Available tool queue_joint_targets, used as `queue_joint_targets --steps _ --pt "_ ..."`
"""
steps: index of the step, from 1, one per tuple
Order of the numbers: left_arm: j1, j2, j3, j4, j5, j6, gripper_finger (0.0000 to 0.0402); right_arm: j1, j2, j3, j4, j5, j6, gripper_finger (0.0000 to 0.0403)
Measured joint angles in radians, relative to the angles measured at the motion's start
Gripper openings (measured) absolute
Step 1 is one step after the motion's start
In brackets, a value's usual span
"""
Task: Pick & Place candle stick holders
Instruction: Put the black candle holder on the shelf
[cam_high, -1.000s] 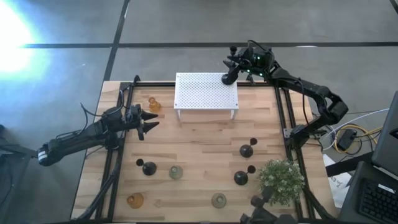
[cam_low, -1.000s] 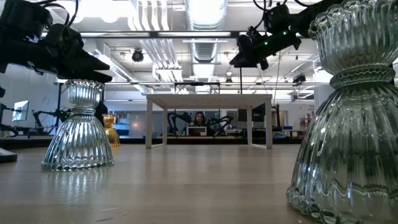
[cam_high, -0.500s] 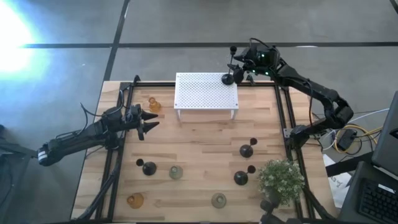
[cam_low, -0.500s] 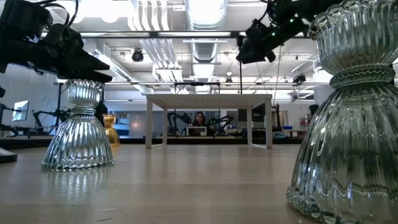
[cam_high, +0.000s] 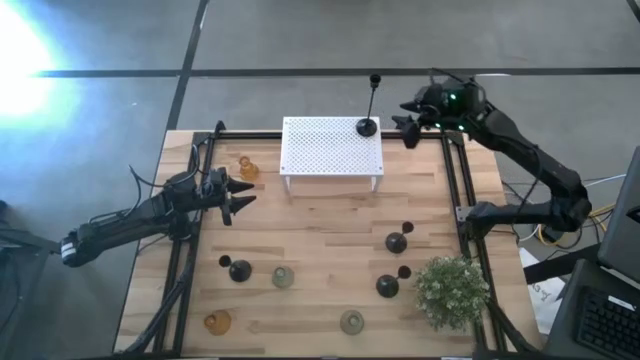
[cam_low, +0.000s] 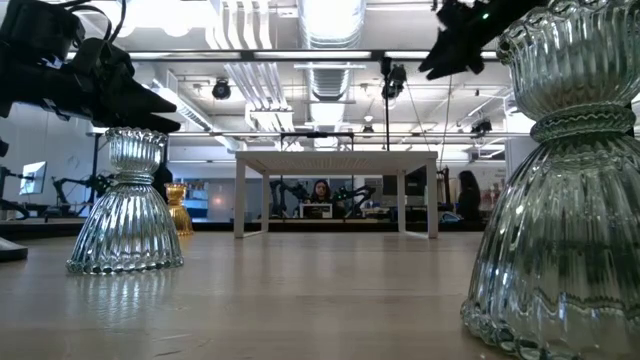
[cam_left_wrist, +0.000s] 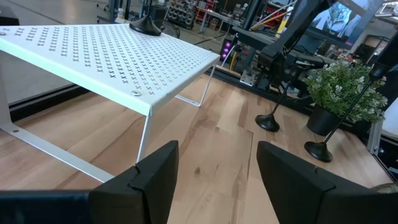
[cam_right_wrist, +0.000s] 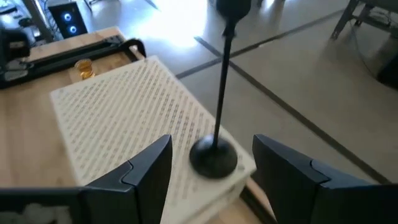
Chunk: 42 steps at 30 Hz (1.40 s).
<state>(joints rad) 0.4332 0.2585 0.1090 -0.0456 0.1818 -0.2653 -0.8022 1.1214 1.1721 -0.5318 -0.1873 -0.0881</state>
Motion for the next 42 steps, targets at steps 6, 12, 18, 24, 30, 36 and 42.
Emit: queue_joint_targets --steps 6,12,18,24,30,36,42 --pt "0.0 0.0 0.0 0.0 0.0 0.0 0.0222 0.05 -0.101 -0.001 -0.149 -0.022 0.002 0.0207" --pt "0.0 0.0 0.0 0.0 0.0 0.0 0.0222 0.15 -0.176 -0.001 -0.241 -0.085 0.028 0.0194" --pt "0.0 0.0 0.0 0.0 0.0 0.0 0.0222 0.291 -0.219 -0.002 -0.328 -0.087 0.077 0.0178" --pt "0.0 0.0 0.0 0.0 0.0 0.0 0.0223 0.432 -0.244 -0.023 -0.465 -0.068 0.207 0.016" --pt "0.0 0.0 0.0 0.0 0.0 0.0 0.0223 0.543 -0.305 -0.098 -0.528 0.007 0.364 0.0139" --pt "0.0 0.0 0.0 0.0 0.0 0.0 0.0222 0.623 -0.409 -0.214 -0.528 0.038 0.525 0.0125" --pt "0.0 0.0 0.0 0.0 0.0 0.0 0.0222 0.7 -0.487 -0.373 -0.528 0.029 0.641 0.011"
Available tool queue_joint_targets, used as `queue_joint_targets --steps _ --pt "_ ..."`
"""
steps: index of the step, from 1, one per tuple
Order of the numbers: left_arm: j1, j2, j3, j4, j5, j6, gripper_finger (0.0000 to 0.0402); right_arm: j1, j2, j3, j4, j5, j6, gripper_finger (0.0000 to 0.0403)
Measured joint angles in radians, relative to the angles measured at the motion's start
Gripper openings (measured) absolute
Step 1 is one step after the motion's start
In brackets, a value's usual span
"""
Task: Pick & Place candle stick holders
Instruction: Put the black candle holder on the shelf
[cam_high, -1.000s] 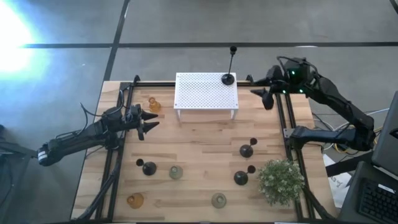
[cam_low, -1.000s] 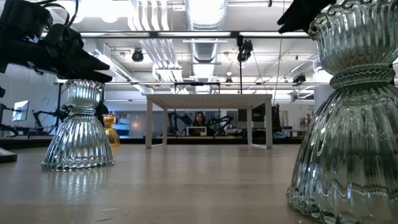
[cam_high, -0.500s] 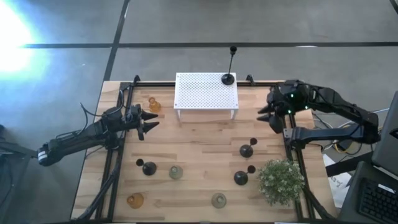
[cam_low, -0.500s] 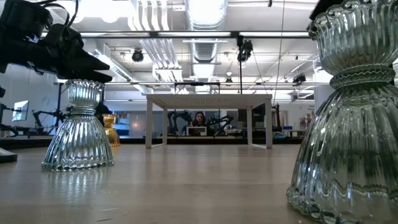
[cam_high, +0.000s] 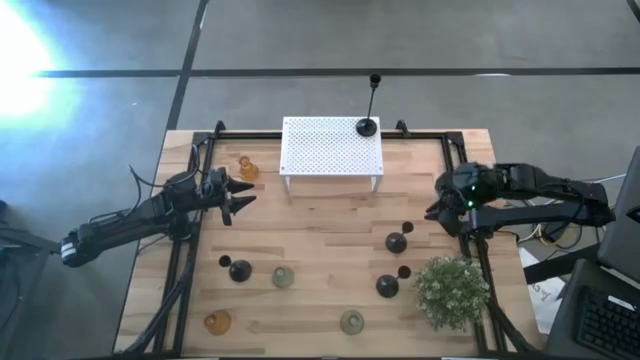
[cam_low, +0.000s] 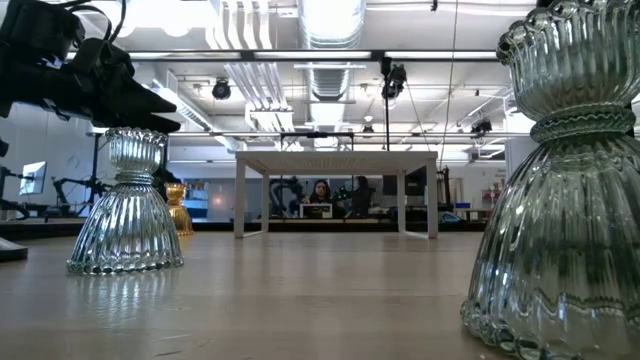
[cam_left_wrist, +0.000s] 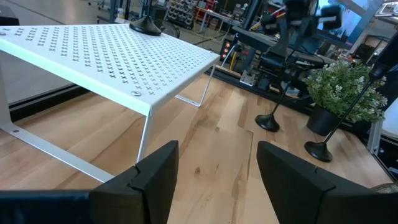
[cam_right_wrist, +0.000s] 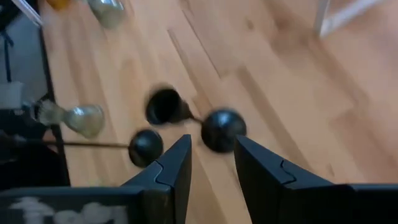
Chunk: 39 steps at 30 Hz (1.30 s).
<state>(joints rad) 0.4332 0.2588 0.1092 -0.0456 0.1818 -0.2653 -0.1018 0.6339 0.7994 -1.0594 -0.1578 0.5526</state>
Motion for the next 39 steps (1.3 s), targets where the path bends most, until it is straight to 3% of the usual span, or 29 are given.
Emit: queue_joint_targets --steps 13,23,39 --pt "0.0 0.0 0.0 0.0 0.0 0.0 0.0222 0.068 -0.032 -0.307 0.189 -0.054 0.103 0.0084" --pt "0.0 0.0 0.0 0.0 0.0 0.0 0.0222 0.085 -0.03 -0.43 0.413 -0.067 0.128 0.0083" --pt "0.0 0.0 0.0 0.0 0.0 0.0 0.0222 0.085 -0.028 -0.563 0.72 -0.113 0.129 0.0175"
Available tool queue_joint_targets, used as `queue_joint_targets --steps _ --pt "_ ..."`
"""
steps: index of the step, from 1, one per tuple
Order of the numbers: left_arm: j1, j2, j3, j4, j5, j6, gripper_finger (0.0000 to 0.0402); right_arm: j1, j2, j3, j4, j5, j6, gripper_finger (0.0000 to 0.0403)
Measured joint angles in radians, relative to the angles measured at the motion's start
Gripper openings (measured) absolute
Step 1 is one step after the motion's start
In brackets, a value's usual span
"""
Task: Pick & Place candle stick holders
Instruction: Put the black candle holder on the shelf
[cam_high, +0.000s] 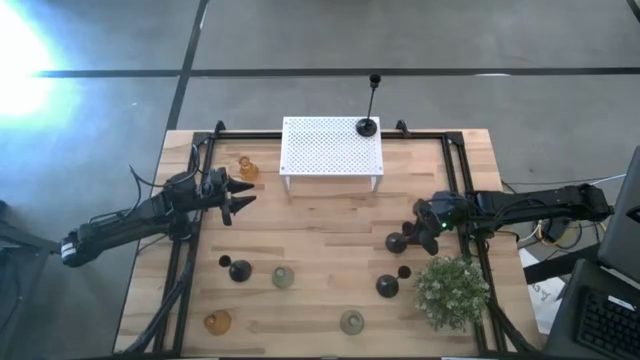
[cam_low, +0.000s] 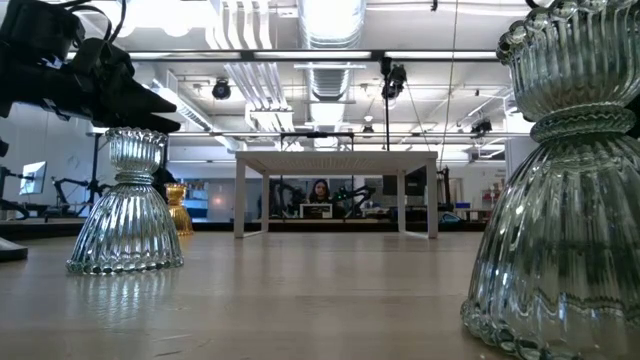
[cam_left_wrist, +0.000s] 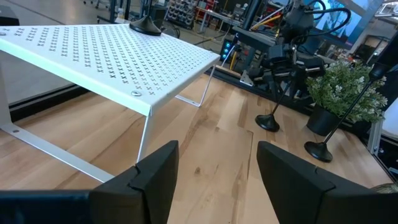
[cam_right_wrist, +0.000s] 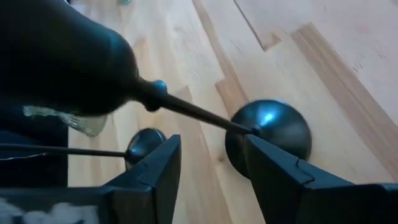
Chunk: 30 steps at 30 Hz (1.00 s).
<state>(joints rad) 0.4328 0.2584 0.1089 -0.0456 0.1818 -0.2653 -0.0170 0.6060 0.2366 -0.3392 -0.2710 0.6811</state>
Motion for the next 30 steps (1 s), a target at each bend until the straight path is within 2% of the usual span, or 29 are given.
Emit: queue_joint_targets --steps 6,18,24,30 --pt "0.0 0.0 0.0 0.0 0.0 0.0 0.0223 0.0 0.0 -0.005 0.043 -0.001 0.0 0.0191" --pt "0.0 0.0 0.0 0.0 0.0 0.0 0.0222 0.0 -0.001 -0.012 0.123 0.003 -0.003 0.0183" --pt "0.0 0.0 0.0 0.0 0.0 0.0 0.0222 0.0 -0.001 -0.012 0.144 0.009 -0.002 0.0133" --pt "0.0 0.0 0.0 0.0 0.0 0.0 0.0222 -0.001 -0.001 -0.012 0.148 0.011 0.0 0.0041"
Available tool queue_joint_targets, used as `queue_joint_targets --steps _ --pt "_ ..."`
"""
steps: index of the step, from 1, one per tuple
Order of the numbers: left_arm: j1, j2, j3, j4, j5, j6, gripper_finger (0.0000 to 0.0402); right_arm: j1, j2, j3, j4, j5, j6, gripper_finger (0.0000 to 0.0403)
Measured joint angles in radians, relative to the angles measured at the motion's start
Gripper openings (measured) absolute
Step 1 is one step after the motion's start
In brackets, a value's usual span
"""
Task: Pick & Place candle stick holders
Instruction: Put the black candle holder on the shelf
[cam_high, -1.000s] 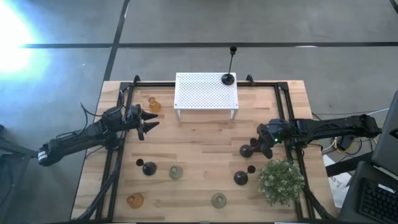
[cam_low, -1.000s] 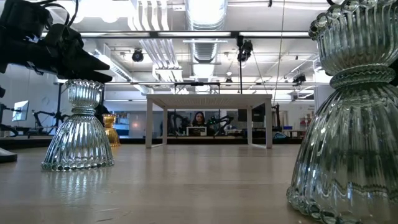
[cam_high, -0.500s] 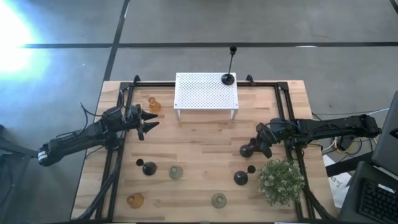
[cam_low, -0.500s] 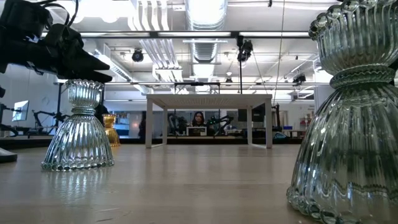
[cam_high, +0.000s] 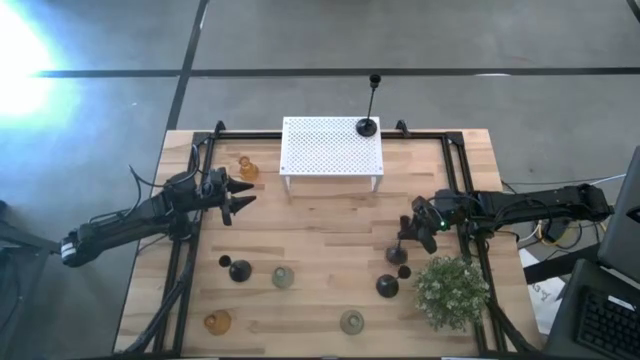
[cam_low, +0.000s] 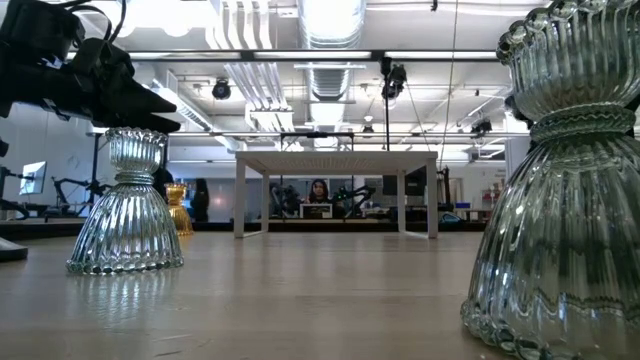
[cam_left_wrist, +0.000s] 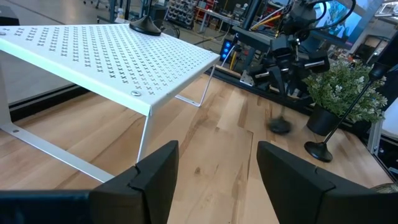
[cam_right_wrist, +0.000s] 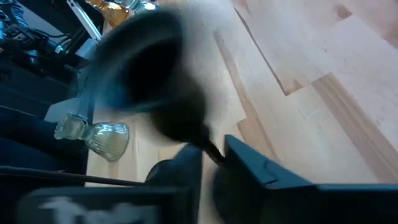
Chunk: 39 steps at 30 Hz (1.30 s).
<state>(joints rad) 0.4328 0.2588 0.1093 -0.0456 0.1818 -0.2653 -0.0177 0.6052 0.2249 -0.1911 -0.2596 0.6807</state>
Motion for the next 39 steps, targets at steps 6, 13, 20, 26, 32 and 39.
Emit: queue_joint_targets --steps 6,13,20,26,32,39 --pt "0.0 0.0 0.0 0.0 0.0 0.0 0.0223 0.0 0.001 0.0 0.008 0.0 0.0 0.0015" --pt "0.0 0.0 0.0 0.0 0.0 0.0 0.0222 -0.002 0.001 0.012 0.029 0.048 -0.018 0.0013" --pt "0.0 0.0 0.0 0.0 0.0 0.0 0.0222 -0.003 0.0 0.12 -0.039 0.143 -0.135 0.0013" --pt "0.0 0.0 0.0 0.0 0.0 0.0 0.0223 -0.003 0.022 0.251 -0.155 0.307 -0.231 0.0013" --pt "0.0 0.0 0.0 0.0 0.0 0.0 0.0222 -0.003 0.123 0.406 -0.168 0.419 -0.386 0.0013" --pt "0.0 0.0 0.0 0.0 0.0 0.0 0.0222 -0.041 0.312 0.647 -0.196 0.437 -0.47 0.0013"
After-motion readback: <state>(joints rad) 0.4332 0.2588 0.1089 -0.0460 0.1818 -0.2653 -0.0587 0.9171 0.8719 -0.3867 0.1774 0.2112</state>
